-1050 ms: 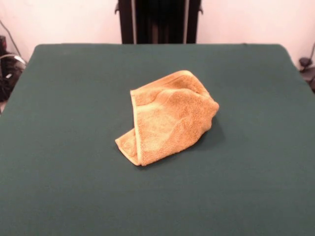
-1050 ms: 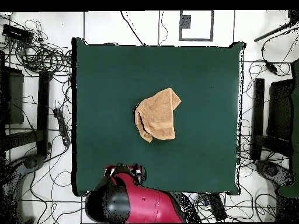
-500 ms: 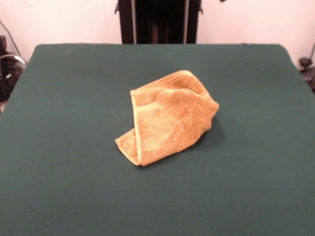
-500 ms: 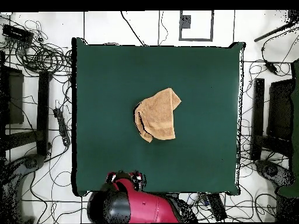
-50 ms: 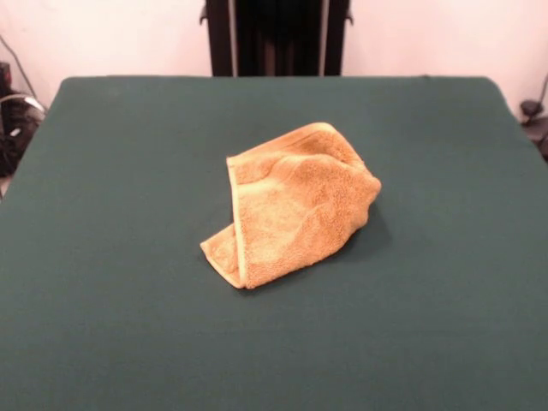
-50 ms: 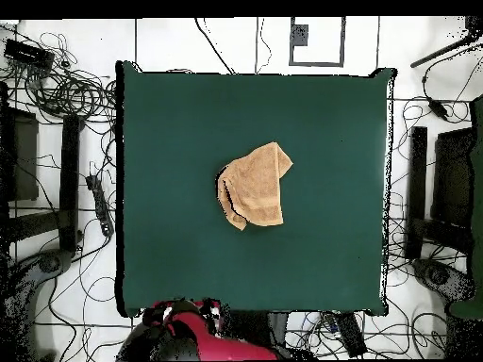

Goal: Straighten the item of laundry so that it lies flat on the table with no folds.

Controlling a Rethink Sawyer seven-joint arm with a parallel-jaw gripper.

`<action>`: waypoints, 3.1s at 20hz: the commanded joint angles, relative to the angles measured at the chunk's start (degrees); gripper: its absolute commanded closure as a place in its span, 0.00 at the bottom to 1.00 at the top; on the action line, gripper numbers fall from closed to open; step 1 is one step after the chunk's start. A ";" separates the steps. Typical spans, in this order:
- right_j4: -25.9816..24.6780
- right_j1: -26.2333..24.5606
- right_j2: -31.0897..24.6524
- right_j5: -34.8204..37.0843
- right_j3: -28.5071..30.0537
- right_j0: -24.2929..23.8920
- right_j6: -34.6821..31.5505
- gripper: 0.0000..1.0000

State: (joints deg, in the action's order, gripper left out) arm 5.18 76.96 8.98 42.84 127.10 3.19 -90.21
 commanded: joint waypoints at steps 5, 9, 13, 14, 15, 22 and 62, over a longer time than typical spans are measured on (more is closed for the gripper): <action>9.28 2.39 -7.20 -5.25 6.64 -12.98 20.31 0.00; 6.85 3.45 -8.89 -2.93 4.70 -13.90 16.21 0.00; 4.50 4.77 -9.52 2.02 3.90 -13.84 14.49 0.00; 4.03 4.81 -9.47 3.18 3.38 -13.60 13.39 0.00; 3.57 4.85 -9.43 4.34 2.86 -13.37 12.28 0.00; -0.35 5.24 -8.53 3.11 -1.81 -8.56 -1.08 0.00; -6.90 12.50 2.16 22.31 -6.53 3.86 -19.09 0.00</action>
State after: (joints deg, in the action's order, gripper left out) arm -0.64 87.93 7.70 56.22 117.55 5.36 -89.82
